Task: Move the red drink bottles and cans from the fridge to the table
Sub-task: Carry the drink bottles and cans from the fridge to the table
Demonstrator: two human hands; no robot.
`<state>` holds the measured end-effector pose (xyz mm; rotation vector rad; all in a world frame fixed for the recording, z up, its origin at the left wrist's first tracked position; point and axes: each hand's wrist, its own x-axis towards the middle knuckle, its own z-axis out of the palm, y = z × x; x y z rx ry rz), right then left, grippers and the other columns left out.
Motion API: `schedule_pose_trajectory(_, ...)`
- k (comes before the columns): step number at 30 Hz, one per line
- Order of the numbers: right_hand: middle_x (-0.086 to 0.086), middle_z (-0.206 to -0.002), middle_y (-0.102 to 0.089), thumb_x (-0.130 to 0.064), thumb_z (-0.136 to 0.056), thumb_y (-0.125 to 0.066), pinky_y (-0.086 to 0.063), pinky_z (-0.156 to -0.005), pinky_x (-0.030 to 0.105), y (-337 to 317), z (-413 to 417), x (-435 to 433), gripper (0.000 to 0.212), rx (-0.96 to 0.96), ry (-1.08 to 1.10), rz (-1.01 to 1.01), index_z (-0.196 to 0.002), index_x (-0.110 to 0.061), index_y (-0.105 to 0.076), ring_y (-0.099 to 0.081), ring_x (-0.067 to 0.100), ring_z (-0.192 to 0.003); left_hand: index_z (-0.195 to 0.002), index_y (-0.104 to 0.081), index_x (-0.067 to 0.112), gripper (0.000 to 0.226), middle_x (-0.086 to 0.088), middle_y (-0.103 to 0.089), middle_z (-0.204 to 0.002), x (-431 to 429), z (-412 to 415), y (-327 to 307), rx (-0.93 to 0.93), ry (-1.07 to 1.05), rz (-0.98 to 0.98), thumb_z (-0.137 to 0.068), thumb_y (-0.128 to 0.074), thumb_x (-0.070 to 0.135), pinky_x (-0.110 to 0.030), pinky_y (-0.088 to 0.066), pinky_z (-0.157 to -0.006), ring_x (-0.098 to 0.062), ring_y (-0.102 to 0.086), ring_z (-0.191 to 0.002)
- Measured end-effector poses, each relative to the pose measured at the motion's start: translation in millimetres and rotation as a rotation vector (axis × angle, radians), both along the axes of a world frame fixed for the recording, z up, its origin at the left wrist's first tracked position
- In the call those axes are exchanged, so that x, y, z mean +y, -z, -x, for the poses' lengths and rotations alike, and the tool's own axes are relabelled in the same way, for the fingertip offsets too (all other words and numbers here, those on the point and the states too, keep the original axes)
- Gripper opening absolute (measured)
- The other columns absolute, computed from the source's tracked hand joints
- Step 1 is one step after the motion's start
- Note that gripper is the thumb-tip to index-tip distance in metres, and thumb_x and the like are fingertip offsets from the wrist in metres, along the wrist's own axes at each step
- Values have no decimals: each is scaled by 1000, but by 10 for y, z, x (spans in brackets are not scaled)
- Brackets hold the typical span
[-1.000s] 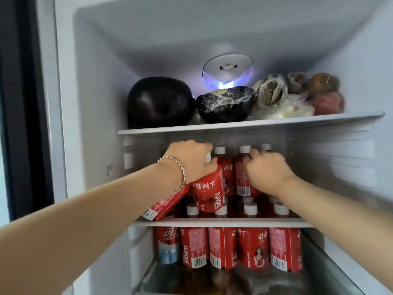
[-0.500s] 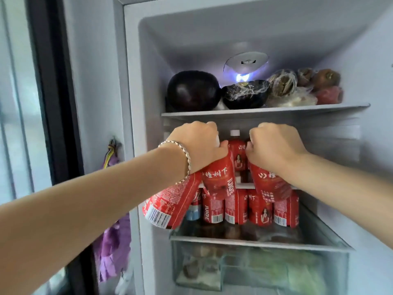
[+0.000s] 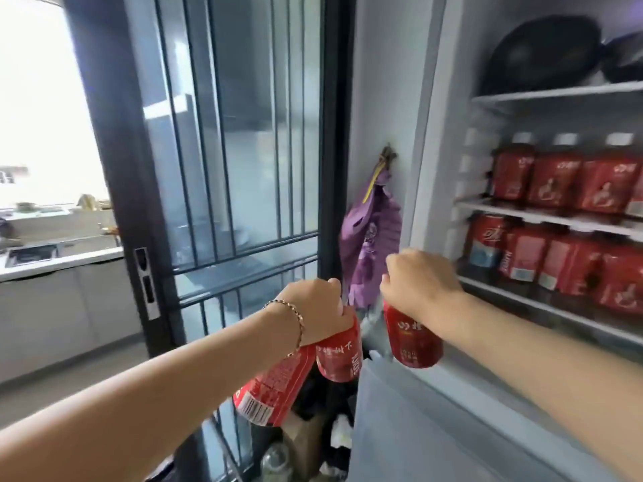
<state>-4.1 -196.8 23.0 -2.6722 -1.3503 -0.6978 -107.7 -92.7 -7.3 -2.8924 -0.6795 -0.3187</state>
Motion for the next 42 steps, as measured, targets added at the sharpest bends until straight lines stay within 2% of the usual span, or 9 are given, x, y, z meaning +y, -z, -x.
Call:
schedule_pose_trajectory(5, 10, -116, -59, -25, -96, -41, -40, -75, 32, 437, 927, 452, 29, 96, -300, 93, -111, -8, -59, -59, 34, -108, -111, -49, 7, 40, -14, -62, -112, 251, 1168, 320, 45, -280, 43, -95, -37, 41, -32, -43, -76, -32, -60, -102)
schedule_pose_trajectory(9, 11, -113, -61, -27, -96, -41, -45, -83, 34, 626, 1891, 779, 29, 128, -548, 112, -109, -9, -60, -60, 32, -106, -111, -51, 6, 42, -15, -61, -114, 362, 2317, 506, 35, -504, 78, -94, -37, 42, -33, -44, -83, -33, -59, -105)
schedule_pose_trajectory(15, 11, -116, -59, -31, -95, -42, -46, -85, 31, 800, 3782, 1229, 34, 120, -907, 159, -115, -8, -58, -60, 30, -108, -109, -50, 5, 39, -16, -62, -111, 235, 4292, 760, 92, -841, 59, -95, -36, 39, -32, -45, -77, -34, -61, -101)
schedule_pose_trajectory(20, 13, -112, -64, -30, -96, -42, -39, -70, 27, 946, 5656, 1361, 33, 179, -1140, 201, -110, -7, -61, -64, 30, -100, -106, -50, 6, 37, -14, -65, -106, -166, 6076, 788, 35, -1058, 81, -93, -42, 39, -31, -43, -72, -31, -62, -96)
schedule_pose_trajectory(24, 12, -107, -65, -29, -95, -43, -39, -66, 25, 1062, 6995, 1291, 32, 218, -1313, 256, -106, -7, -63, -65, 27, -94, -107, -49, 6, 37, -13, -65, -107, -553, 7269, 838, 53, -1190, 70, -94, -40, 40, -32, -45, -74, -31, -62, -97)
schedule_pose_trajectory(28, 12, -106, -64, -30, -96, -43, -48, -72, 31, 1179, 8346, 1176, 31, 249, -1497, 290, -106, -7, -62, -64, 29, -94, -107, -49, 7, 36, -13, -64, -108, -986, 8354, 901, 60, -1388, 91, -95, -39, 40, -32, -42, -74, -33, -61, -100)
schedule_pose_trajectory(33, 11, -104, -62, -33, -97, -39, -48, -72, 33, 1403, 9883, 928, 33, 166, -1766, 337, -103, -8, -60, -64, 30, -92, -93, -45, 10, 26, -12, -65, -101, -1474, 9589, 1160, -71, -1693, 165, -93, -39, 35, -33, -44, -77, -34, -61, -96)
schedule_pose_trajectory(36, 9, -106, -62, -30, -97, -38, -47, -72, 33, 1500, 10614, 813, 32, 91, -1890, 392, -104, -8, -61, -63, 29, -97, -88, -40, 13, 23, -10, -66, -97, -1685, 10178, 1302, -107, -1807, 174, -93, -40, 36, -32, -42, -70, -33, -63, -92)
schedule_pose_trajectory(42, 10, -109, -58, -36, -96, -42, -44, -71, 31, 1614, 11960, 539, 34, -14, -2127, 449, -106, -8, -57, -62, 31, -101, -90, -38, 13, 33, -9, -68, -94, -2099, 11125, 1395, -113, -2019, 129, -93, -40, 46, -35, -45, -70, -32, -65, -90)
